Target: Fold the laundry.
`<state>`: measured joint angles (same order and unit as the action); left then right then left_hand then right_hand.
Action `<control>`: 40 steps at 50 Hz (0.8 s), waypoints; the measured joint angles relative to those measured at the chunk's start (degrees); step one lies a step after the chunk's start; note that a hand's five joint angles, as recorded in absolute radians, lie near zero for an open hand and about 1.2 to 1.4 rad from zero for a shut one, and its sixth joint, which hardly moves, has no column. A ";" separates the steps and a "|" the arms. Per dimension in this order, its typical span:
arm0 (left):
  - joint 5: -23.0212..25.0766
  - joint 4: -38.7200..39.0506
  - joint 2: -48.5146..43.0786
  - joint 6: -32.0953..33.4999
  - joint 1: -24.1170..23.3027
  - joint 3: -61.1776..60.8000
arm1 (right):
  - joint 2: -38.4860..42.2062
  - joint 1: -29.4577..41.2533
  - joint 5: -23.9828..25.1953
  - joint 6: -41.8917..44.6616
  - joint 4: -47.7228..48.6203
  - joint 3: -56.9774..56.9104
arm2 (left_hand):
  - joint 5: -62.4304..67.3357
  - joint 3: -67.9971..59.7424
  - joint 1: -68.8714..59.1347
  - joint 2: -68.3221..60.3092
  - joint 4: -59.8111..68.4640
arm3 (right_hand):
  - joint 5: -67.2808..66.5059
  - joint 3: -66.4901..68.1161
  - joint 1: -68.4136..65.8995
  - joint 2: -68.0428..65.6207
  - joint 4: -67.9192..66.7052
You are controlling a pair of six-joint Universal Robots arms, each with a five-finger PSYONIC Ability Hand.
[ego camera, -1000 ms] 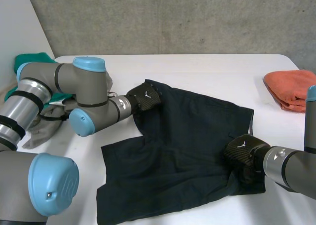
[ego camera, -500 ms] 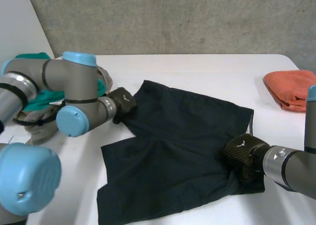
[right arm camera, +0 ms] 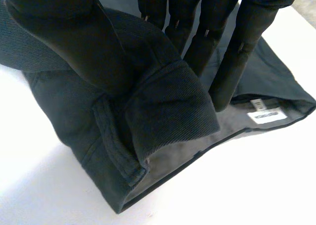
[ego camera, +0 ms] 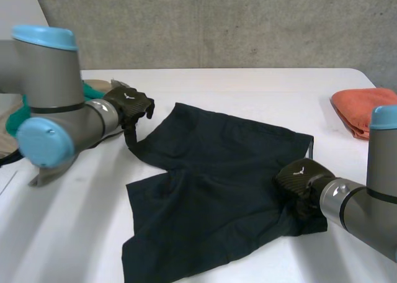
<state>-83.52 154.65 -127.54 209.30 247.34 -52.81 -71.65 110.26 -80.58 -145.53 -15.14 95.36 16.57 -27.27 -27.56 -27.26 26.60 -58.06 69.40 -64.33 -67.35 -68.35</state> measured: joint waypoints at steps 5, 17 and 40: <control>4.31 -0.06 9.65 -6.35 -0.15 -12.47 | 0.25 0.17 -1.08 -3.38 0.72 -1.86 | 0.14 -0.01 0.00 -0.01 0.05 | 0.00 0.00 0.00 0.00 0.00; 9.47 5.50 25.86 -13.40 -6.06 -44.14 | 1.70 0.87 -3.42 -12.81 2.46 -5.94 | 4.26 -3.03 -2.60 -3.01 4.18 | 0.00 0.00 -0.14 0.00 0.00; 0.77 11.27 21.84 -15.36 -16.53 -48.04 | 4.63 0.40 -9.32 -22.49 4.75 -10.53 | 13.28 -12.53 -13.82 -12.47 13.44 | 0.00 0.00 -0.14 0.00 0.00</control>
<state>-82.75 165.92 -105.70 193.93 230.81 -100.85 -67.02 110.66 -89.90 -168.02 -10.39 84.83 29.86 -39.80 -41.37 -39.73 40.05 -58.06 69.40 -64.47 -67.35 -68.36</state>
